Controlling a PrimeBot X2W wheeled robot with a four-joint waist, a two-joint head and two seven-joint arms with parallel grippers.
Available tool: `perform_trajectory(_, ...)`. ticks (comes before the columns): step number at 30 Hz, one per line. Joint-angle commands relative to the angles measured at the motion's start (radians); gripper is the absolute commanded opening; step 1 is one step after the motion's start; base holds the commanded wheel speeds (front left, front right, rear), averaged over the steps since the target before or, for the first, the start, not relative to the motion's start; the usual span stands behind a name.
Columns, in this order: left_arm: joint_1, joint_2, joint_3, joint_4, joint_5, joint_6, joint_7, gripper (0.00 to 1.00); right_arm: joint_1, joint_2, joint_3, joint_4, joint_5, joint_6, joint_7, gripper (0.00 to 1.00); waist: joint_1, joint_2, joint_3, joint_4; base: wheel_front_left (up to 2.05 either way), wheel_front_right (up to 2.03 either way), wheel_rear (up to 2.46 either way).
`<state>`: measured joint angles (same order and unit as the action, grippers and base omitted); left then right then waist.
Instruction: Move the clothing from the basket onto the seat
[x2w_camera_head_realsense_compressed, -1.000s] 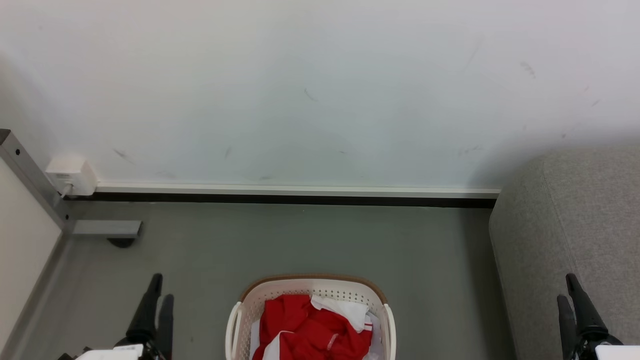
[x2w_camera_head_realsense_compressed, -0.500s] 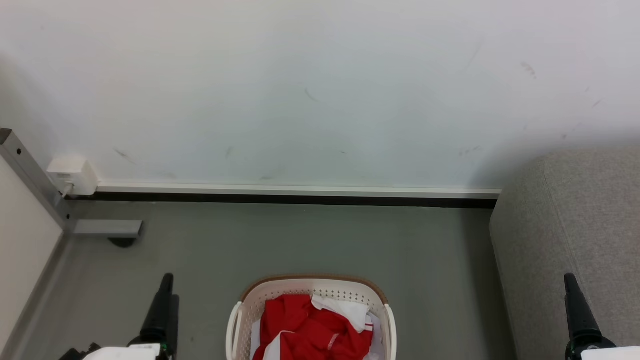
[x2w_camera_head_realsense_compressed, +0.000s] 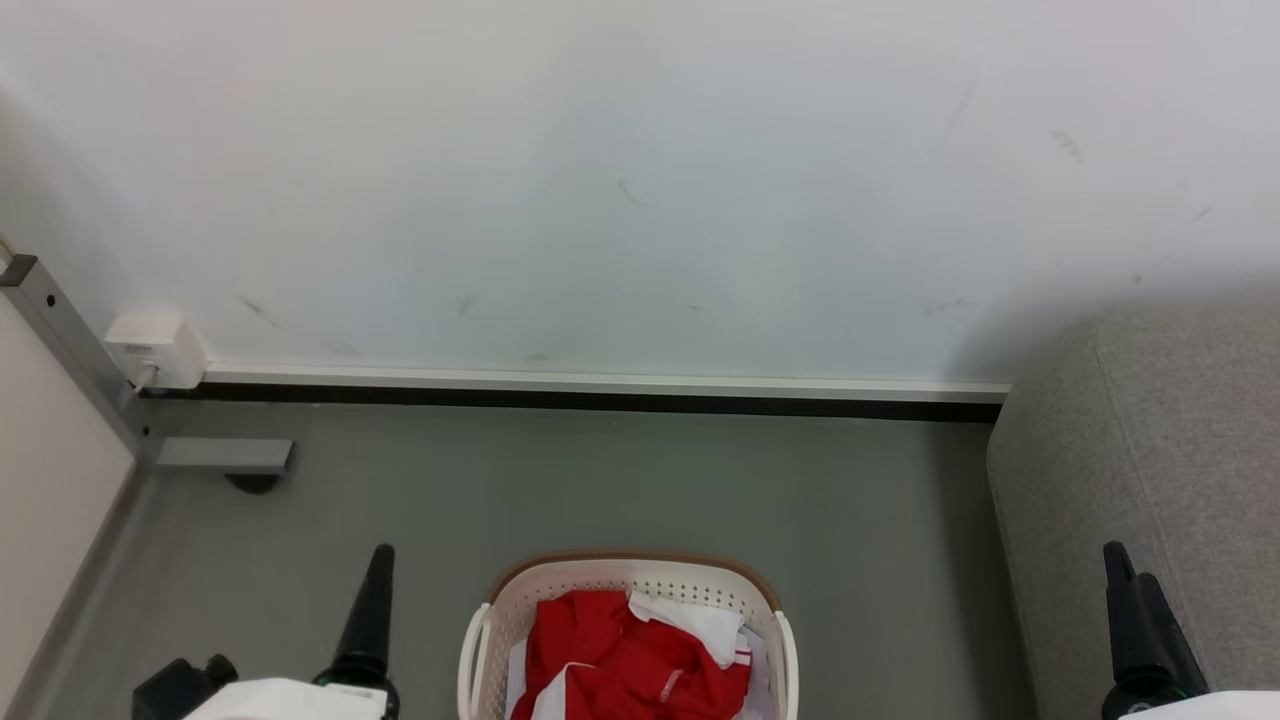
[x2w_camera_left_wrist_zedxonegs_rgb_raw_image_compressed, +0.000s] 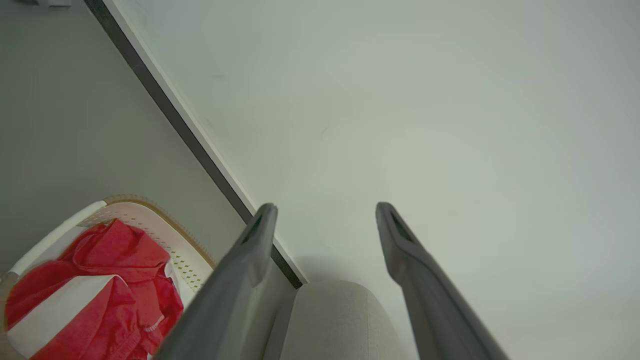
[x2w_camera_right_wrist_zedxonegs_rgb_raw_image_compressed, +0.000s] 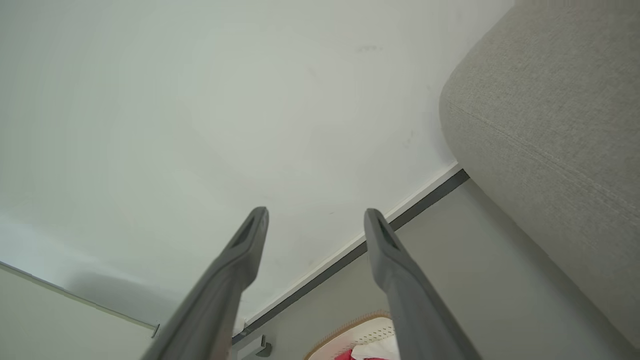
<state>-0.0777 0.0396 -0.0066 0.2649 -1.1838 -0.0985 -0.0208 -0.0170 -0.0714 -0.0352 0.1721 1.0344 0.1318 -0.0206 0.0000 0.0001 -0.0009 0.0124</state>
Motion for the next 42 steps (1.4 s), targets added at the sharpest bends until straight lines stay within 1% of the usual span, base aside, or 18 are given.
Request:
perform_trajectory(1,-0.019,0.008,-0.003,-0.020,0.049,0.005,-0.012,1.00,-0.005,-0.016,0.003,-0.020,-0.051,-0.001,-0.012,1.00,0.0000,-0.0001,-0.001,0.001,0.00,0.00,0.00)
perform_trajectory(8,-0.008,0.009,-0.023,-0.035,0.211,0.021,-0.038,1.00,0.000,-0.020,0.018,-0.012,-0.192,-0.001,-0.038,1.00,0.0000,-0.0001,-0.004,0.005,0.00,0.00,0.00)
perform_trajectory(15,0.002,0.009,-0.029,-0.036,0.331,0.029,-0.061,1.00,-0.005,-0.021,0.037,-0.005,-0.305,-0.001,-0.061,1.00,0.0000,-0.0001,-0.007,0.009,0.00,0.00,0.00)
perform_trajectory(21,0.007,0.010,-0.034,-0.032,0.427,0.039,-0.080,1.00,0.003,-0.023,0.046,0.006,-0.380,-0.001,-0.080,1.00,0.0000,-0.0001,-0.009,0.015,0.00,0.00,0.00)
perform_trajectory(32,0.015,0.013,-0.044,-0.040,0.603,0.041,-0.112,1.00,0.020,-0.020,0.045,-0.003,-0.514,-0.001,-0.112,1.00,0.0000,-0.0001,-0.010,0.022,0.00,0.00,0.00)
perform_trajectory(42,0.024,0.014,-0.039,-0.043,0.715,0.040,-0.139,1.00,0.034,-0.015,0.040,-0.008,-0.611,-0.001,-0.139,1.00,0.0000,-0.0001,-0.013,0.026,0.00,0.00,0.00)
